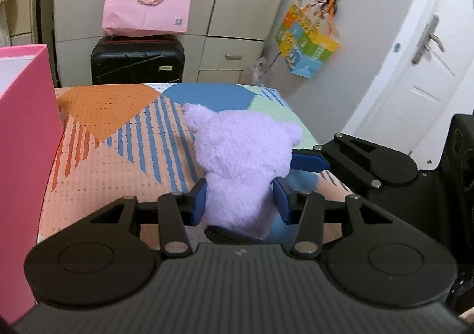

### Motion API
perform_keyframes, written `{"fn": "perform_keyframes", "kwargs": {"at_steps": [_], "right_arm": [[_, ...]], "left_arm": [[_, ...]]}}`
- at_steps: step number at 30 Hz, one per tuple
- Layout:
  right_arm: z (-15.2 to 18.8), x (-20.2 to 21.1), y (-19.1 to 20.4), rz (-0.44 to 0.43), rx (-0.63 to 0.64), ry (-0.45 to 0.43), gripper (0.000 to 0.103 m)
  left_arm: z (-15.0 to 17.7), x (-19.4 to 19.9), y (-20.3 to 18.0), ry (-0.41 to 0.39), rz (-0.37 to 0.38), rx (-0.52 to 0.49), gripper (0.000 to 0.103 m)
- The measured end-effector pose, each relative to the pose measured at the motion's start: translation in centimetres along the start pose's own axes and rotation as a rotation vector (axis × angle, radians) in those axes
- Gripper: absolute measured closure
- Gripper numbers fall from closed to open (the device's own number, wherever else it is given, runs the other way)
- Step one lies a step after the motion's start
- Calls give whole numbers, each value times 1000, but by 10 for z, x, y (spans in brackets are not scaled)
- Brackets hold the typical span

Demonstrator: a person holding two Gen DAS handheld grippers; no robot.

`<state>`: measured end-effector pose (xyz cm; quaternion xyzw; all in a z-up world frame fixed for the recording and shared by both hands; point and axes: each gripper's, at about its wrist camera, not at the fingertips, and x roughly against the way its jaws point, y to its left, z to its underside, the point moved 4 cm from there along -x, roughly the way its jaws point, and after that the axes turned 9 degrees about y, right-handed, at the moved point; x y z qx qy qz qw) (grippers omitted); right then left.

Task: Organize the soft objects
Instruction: 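Lift the lavender bear with the left tool and carry it over the box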

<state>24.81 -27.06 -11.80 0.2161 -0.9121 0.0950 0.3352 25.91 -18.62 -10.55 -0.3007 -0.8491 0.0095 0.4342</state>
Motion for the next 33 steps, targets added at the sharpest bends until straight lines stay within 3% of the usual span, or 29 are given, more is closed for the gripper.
{"fn": "perform_keyframes", "kwargs": {"at_steps": [13,23,33], "right_arm": [[19,54,43,-19,-108,4,16],[26,91,106,-31,-89,40,16],[13,114,178,-143,-76,49,16]], "left_arm": [[45,56,-20,15,70,-51,57],[93,114,-18,22,99,-31,58],[132,192,10,36,75,6,58]]}}
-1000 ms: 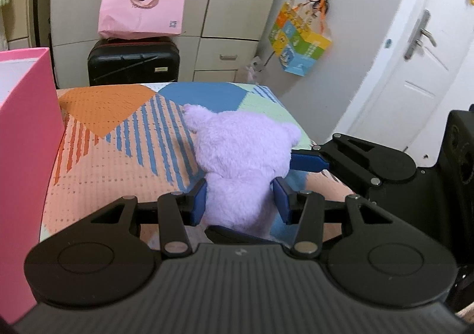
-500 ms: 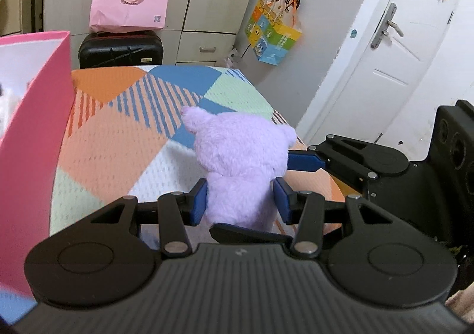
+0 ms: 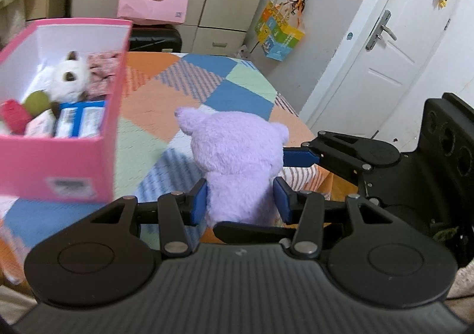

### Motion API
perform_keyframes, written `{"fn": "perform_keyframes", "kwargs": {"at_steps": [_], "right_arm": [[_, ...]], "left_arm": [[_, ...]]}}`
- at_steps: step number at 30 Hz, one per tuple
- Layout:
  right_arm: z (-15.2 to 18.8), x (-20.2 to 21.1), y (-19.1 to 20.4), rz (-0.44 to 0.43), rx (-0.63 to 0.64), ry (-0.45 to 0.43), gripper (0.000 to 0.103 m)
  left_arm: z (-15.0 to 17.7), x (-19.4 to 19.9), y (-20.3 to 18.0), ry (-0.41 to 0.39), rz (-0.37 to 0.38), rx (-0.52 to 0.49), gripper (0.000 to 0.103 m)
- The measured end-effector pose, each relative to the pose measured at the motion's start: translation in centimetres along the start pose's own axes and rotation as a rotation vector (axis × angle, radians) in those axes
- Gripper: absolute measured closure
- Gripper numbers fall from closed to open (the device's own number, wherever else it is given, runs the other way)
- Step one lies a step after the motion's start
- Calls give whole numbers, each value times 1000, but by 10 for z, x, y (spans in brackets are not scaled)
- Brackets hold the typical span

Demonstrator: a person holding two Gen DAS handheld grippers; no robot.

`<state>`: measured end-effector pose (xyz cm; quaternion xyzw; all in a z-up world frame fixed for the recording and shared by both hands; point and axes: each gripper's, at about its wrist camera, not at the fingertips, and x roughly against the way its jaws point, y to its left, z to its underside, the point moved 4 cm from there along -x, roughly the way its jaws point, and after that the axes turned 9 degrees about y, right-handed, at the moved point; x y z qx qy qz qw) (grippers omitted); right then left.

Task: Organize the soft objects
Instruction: 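Lift the lavender bear with the left tool and carry it over the box, then lower the lavender bear into the box and open the left tool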

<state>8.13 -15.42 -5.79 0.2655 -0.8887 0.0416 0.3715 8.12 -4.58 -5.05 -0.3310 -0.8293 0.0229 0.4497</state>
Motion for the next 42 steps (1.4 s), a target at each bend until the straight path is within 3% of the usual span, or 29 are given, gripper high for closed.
{"fn": "perform_keyframes", "kwargs": {"at_steps": [9,22,30,42], "right_arm": [[-27,-1,56,-89,93,-30,16],[-97,-28,71,-113,168,-105,15],[-141,-62,55,-123,156,-118,15],[-152,-139,28,-125,124,68,15]], "left_arm": [[13,58,30,-59,-60,29,58],[-28,90,77,-176,-115,43,57],[-65,79,120,-221,-103,108,56],[-73,15,183,-115,-34,267,56]]}}
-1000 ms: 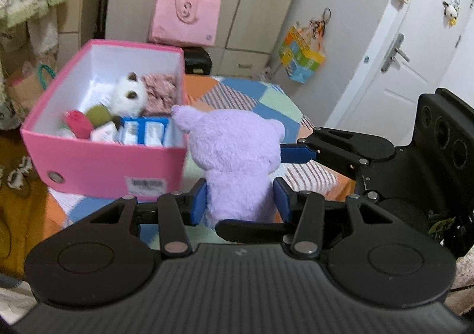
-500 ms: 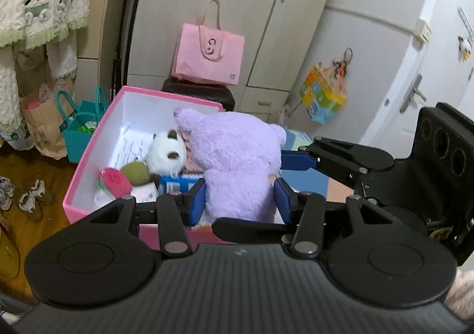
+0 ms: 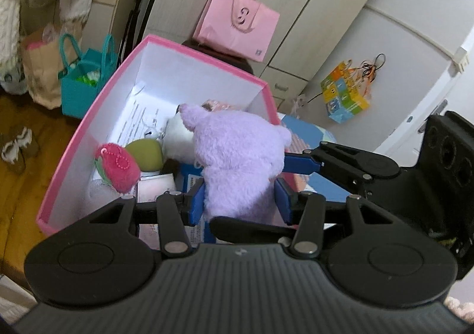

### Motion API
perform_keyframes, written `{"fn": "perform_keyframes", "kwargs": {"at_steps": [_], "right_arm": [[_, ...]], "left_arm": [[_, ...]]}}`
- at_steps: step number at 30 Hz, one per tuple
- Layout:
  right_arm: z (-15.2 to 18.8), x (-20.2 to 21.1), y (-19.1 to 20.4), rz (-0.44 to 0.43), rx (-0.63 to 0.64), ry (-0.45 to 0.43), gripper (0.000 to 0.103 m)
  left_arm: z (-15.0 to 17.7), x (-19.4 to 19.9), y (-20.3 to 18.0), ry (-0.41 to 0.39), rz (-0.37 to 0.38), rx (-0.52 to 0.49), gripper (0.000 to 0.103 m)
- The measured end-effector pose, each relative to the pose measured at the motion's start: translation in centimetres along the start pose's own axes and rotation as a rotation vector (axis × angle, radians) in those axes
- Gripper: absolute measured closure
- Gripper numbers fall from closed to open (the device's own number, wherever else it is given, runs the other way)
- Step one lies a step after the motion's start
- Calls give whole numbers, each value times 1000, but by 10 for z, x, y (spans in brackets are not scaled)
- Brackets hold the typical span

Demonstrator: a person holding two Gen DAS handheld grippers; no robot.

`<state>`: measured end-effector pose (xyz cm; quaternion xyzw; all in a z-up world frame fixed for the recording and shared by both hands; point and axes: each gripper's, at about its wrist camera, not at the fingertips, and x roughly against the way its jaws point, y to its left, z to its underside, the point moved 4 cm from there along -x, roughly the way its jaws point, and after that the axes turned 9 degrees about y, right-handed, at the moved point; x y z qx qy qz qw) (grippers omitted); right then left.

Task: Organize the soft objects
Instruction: 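Lower the lavender bear into the box and open the left tool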

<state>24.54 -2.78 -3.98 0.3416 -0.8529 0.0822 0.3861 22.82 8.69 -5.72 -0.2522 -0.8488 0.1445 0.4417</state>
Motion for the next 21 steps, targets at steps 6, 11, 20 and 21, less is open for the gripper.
{"fn": "perform_keyframes", "kwargs": {"at_steps": [6,11,20,21], "right_arm": [[-1,-16,-1,58,63,55,15],[0,-20,-5,84,82,98,16],[18,16,-9,86,39,19,17],[20,22,-8,89,34,3,16]], "left_arm": [[-2,-18,10,24,-9,17,56],[-3,-23,17,-6,-77,28,56],[5,-1,10,-62,-113,19,54],[7,4,7,-70,-120,11,54]]}}
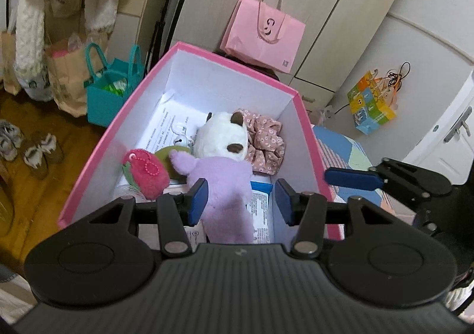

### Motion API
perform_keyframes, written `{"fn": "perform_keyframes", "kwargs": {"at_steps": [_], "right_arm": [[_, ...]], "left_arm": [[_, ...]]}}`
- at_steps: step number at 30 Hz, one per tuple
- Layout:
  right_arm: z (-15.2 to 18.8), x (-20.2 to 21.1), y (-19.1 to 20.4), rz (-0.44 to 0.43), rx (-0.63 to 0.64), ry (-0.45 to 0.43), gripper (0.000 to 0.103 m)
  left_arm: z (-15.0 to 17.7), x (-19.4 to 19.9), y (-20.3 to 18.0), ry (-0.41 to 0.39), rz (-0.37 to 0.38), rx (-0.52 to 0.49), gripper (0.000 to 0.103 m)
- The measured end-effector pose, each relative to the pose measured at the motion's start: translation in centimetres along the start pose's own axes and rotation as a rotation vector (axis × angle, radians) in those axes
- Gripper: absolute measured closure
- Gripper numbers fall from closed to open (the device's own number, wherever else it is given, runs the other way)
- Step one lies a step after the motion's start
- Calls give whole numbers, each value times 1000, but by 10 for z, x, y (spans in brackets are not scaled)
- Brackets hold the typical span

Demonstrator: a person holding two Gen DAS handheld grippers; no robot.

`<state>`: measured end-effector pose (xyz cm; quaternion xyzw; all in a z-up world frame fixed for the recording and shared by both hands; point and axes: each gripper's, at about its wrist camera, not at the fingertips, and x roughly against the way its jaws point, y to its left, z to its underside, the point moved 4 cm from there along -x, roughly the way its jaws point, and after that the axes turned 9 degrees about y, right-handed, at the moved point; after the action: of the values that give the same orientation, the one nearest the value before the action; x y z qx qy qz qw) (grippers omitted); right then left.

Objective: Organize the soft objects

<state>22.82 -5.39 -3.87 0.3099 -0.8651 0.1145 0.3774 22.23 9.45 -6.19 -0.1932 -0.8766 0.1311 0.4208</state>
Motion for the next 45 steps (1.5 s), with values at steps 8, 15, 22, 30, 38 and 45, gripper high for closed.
{"fn": "perform_keyframes", "kwargs": {"at_steps": [8,15,22,30,38,45], "right_arm": [[17,48,3,45,-21,-90,16],[33,83,9,95,-33,-134,15],[54,116,9,141,-63,-180,14],[78,143,7,194,-102,-212,13],[95,150,2,280,-175,-190,2],[103,148,-6,443,-261,-111,0]], "left_arm": [[15,39,-31,-51,-15,-85,53],[34,70,-61,-88,-22,-150,51],[55,93,-83,-115,-35,-199,48],[76,107,-102,-131,-41,-248,42],[89,104,-111,-135,-64,-282,20],[87,92,-101,-135,-134,-240,1]]}}
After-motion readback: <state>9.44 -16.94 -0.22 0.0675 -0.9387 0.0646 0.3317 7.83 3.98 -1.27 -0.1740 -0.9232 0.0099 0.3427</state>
